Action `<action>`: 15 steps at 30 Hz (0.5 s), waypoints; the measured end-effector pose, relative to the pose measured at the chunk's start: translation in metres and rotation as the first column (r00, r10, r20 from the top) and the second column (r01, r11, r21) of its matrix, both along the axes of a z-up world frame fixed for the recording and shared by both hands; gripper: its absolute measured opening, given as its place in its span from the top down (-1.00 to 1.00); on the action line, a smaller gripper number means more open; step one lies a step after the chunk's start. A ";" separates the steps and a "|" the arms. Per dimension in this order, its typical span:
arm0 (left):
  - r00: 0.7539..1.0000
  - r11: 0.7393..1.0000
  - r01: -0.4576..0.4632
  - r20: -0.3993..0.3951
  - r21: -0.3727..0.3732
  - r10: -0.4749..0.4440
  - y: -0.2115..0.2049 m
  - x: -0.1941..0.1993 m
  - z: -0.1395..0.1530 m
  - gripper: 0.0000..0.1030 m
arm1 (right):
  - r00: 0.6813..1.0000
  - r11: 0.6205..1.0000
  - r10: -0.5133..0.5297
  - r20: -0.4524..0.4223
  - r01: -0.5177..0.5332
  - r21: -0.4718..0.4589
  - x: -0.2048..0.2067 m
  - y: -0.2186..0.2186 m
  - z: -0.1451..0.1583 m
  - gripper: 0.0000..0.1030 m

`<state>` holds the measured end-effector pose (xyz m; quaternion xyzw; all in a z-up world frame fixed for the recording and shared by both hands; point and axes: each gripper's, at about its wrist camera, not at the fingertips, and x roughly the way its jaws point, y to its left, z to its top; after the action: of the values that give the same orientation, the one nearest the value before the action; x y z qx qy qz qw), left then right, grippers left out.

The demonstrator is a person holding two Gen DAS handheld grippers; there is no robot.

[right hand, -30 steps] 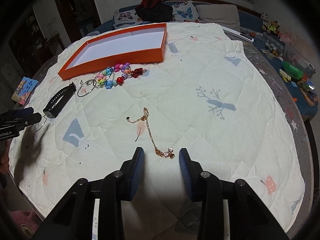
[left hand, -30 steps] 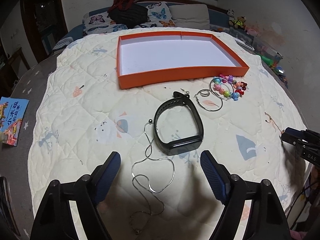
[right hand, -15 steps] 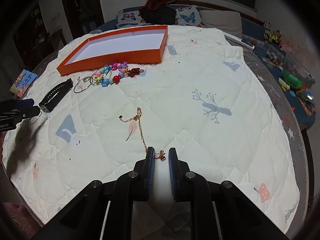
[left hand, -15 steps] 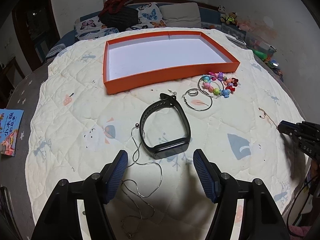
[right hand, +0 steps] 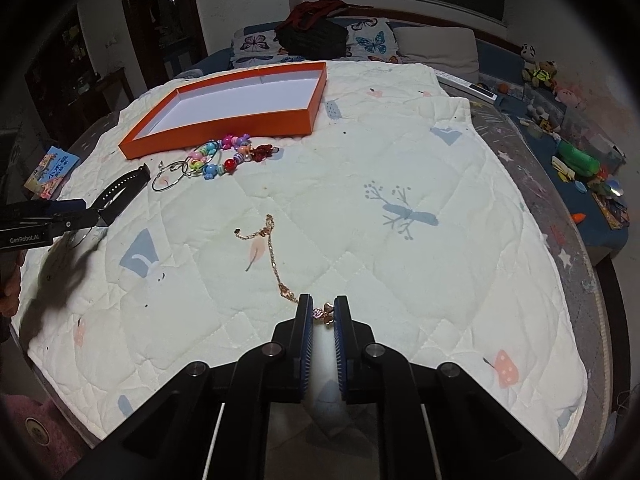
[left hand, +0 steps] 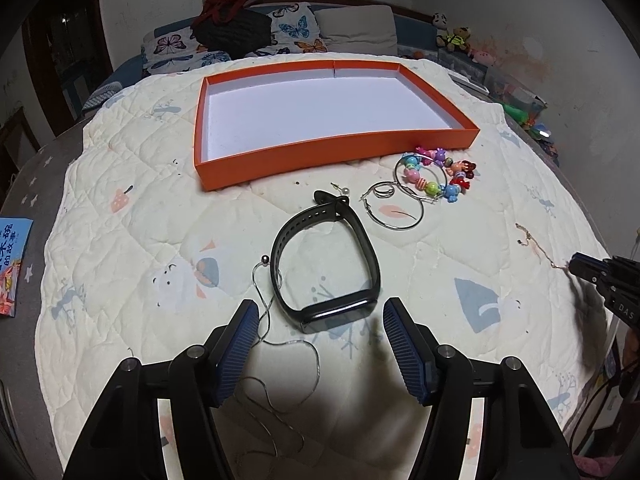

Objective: Organize jewelry
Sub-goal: 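Close right tool on rose-gold chain while left tool grasps black watch band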

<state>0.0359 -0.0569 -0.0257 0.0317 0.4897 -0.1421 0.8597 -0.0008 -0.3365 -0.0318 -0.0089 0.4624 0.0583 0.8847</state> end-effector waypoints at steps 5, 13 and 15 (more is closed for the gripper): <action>0.999 0.999 -0.013 -0.035 -0.036 0.012 -0.003 0.009 -0.005 -0.34 | 1.000 1.000 0.002 -0.009 -0.002 -0.005 0.000 0.001 -0.005 0.76; 0.994 0.995 -0.081 -0.082 -0.060 0.076 -0.005 0.021 -0.017 -0.34 | 1.000 1.000 0.007 -0.006 -0.007 0.000 0.000 0.002 -0.006 0.76; 0.993 0.994 -0.091 -0.080 -0.058 0.086 -0.006 0.022 -0.017 -0.33 | 1.000 1.000 0.007 -0.004 -0.007 0.003 0.000 0.001 -0.007 0.76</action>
<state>0.0577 -0.0628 -0.0427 -0.0220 0.5189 -0.1200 0.8461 -0.0008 -0.3352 -0.0386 -0.0093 0.4642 0.0621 0.8835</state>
